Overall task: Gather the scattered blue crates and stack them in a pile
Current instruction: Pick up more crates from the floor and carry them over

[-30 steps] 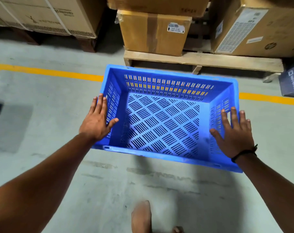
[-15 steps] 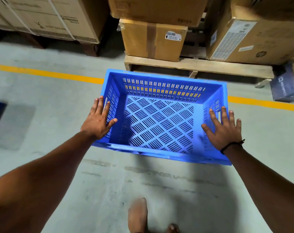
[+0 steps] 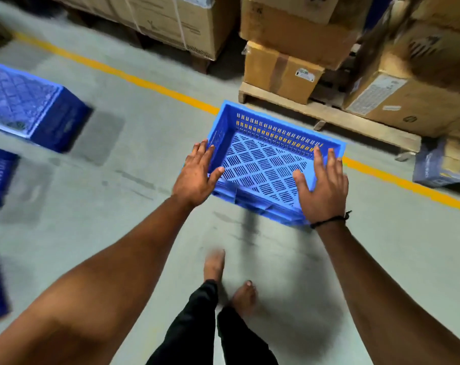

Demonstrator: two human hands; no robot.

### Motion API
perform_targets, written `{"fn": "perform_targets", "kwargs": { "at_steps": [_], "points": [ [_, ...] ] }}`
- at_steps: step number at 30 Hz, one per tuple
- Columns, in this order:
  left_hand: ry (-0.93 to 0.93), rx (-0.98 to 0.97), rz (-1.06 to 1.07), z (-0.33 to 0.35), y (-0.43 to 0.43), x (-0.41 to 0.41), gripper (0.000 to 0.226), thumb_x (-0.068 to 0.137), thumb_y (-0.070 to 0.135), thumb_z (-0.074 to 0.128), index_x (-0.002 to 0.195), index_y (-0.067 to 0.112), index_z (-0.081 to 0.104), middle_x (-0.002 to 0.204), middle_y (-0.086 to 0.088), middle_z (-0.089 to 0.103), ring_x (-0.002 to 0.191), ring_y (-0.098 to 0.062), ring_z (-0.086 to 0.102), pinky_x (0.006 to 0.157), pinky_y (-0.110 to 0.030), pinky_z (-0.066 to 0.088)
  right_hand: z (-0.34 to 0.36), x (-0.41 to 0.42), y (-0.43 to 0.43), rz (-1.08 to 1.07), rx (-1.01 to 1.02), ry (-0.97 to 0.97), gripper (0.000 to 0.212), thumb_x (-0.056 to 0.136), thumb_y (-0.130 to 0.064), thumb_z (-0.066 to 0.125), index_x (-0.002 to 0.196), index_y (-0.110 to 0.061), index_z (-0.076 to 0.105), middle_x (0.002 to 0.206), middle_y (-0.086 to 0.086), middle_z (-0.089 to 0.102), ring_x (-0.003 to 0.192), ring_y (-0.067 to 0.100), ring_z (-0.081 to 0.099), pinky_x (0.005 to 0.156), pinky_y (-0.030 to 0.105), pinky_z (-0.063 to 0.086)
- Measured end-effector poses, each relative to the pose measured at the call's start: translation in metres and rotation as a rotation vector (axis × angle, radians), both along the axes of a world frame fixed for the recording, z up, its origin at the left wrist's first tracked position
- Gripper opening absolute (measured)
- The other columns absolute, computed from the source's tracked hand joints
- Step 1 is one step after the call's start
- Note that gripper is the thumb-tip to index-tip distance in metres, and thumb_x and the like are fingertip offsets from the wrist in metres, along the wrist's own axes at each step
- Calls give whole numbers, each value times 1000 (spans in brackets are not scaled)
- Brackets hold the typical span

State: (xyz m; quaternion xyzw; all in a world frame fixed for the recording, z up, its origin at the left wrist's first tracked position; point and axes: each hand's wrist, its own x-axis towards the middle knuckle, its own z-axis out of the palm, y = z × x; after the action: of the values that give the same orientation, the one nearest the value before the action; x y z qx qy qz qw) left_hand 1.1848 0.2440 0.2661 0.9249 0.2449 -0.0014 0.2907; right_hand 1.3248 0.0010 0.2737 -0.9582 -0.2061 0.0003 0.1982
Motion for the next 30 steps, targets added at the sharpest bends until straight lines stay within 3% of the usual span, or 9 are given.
{"fn": "perform_targets", "kwargs": {
  "at_steps": [11, 17, 25, 30],
  "points": [
    [-62, 44, 337, 156, 53, -189, 61, 95, 41, 45, 147, 16, 26, 158, -3, 17, 146, -17, 12, 119, -34, 12, 136, -134, 95, 377, 72, 97, 72, 83, -66, 28, 147, -33, 24, 157, 4, 20, 144, 26, 20, 113, 45, 22],
    [-56, 50, 443, 177, 91, -298, 62, 95, 43, 44, 148, 17, 25, 158, -1, 16, 146, -15, 10, 118, -33, 14, 162, -209, 151, 469, 62, 119, 67, 89, -56, 46, 148, -32, 23, 158, 5, 17, 145, 25, 18, 114, 43, 20],
    [-60, 65, 563, 197, 161, -441, 62, 94, 40, 48, 147, 19, 26, 158, 1, 16, 147, -14, 9, 118, -34, 16, 184, -304, 237, 493, 115, 152, 66, 89, -59, 42, 147, -39, 19, 159, 0, 12, 144, 25, 22, 112, 50, 28],
    [-72, 87, 623, 207, 205, -483, 62, 94, 39, 49, 148, 19, 25, 158, 1, 17, 146, -13, 9, 117, -33, 14, 188, -341, 280, 537, 121, 139, 65, 90, -56, 43, 148, -36, 21, 159, 2, 13, 144, 23, 21, 111, 46, 30]
  ]
}}
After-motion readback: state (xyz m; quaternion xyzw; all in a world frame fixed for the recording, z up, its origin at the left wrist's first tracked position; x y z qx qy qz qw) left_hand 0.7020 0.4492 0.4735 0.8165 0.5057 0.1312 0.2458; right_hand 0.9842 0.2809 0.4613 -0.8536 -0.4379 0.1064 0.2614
